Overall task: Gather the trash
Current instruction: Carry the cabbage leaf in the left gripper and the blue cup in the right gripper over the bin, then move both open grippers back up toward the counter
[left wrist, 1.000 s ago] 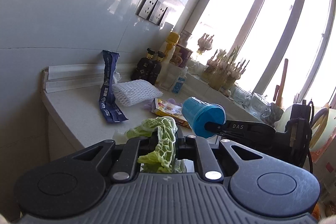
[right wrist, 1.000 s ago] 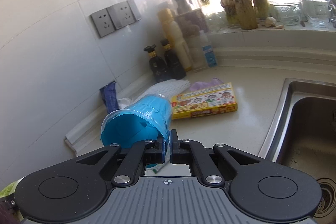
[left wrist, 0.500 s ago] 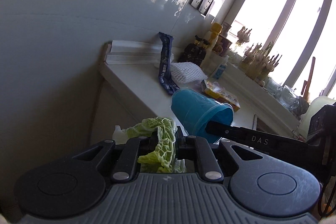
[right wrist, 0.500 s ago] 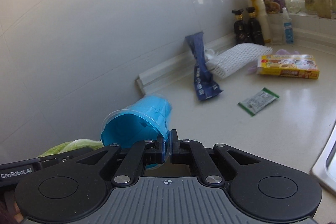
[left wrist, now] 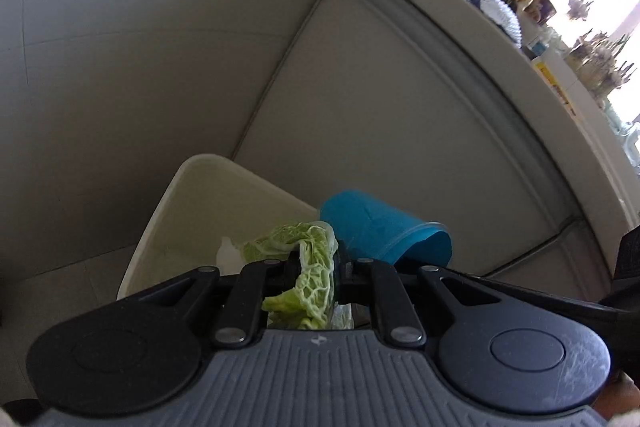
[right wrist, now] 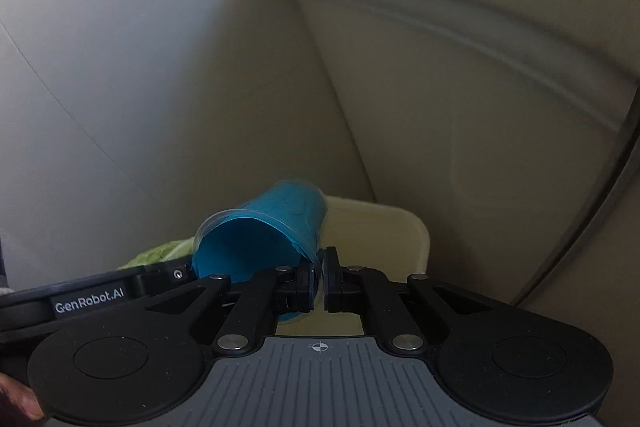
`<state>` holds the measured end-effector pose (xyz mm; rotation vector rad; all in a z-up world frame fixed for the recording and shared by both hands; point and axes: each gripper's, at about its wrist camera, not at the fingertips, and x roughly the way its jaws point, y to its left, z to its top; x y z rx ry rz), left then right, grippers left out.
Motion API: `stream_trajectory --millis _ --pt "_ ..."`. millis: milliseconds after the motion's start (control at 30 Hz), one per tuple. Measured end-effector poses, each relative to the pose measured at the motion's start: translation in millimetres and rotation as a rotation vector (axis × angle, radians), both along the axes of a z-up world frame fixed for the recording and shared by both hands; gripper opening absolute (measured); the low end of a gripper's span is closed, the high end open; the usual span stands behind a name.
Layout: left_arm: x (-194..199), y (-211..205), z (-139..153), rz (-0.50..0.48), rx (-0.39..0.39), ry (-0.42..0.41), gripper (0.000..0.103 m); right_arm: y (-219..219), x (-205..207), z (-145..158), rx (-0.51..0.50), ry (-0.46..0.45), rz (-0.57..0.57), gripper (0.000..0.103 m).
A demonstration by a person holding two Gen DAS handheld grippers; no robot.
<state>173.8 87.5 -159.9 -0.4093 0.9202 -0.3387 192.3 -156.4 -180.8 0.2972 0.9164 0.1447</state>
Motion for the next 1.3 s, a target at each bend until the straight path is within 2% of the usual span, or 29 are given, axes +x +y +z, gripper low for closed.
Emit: stream_trajectory --millis 167,333,533,700,767,867,933,1000,1167,1233,1300 --pt "20 -14 -30 -0.007 0.128 0.074 0.012 4 12 -41 -0.066 0.101 0.000 0.003" --pt "33 -32 -50 -0.042 0.236 0.149 0.012 10 14 -68 -0.134 0.173 0.047 0.003" --pt "39 -42 -57 -0.067 0.289 0.191 0.013 18 14 -82 -0.182 0.204 0.132 0.004" --pt "44 -46 -52 -0.074 0.304 0.210 0.014 14 10 -83 -0.183 0.223 0.142 0.008" --pt "48 -48 -49 -0.076 0.304 0.213 0.014 21 27 -84 -0.181 0.226 0.143 0.010" --pt "51 -52 -40 -0.083 0.328 0.200 0.028 13 33 -76 -0.163 0.229 0.137 0.015" --pt "49 -54 -33 -0.078 0.343 0.176 0.047 11 33 -73 -0.150 0.234 0.132 0.041" --pt "50 -55 -25 -0.075 0.346 0.163 0.054 9 32 -68 -0.151 0.216 0.132 0.055" --pt "49 -57 -13 -0.065 0.354 0.143 0.064 6 28 -56 -0.152 0.202 0.135 0.056" --pt "47 -54 -6 -0.066 0.346 0.127 0.072 1 26 -53 -0.149 0.190 0.134 0.064" --pt "44 -54 5 -0.073 0.336 0.108 0.076 -3 20 -50 -0.141 0.181 0.142 0.067"
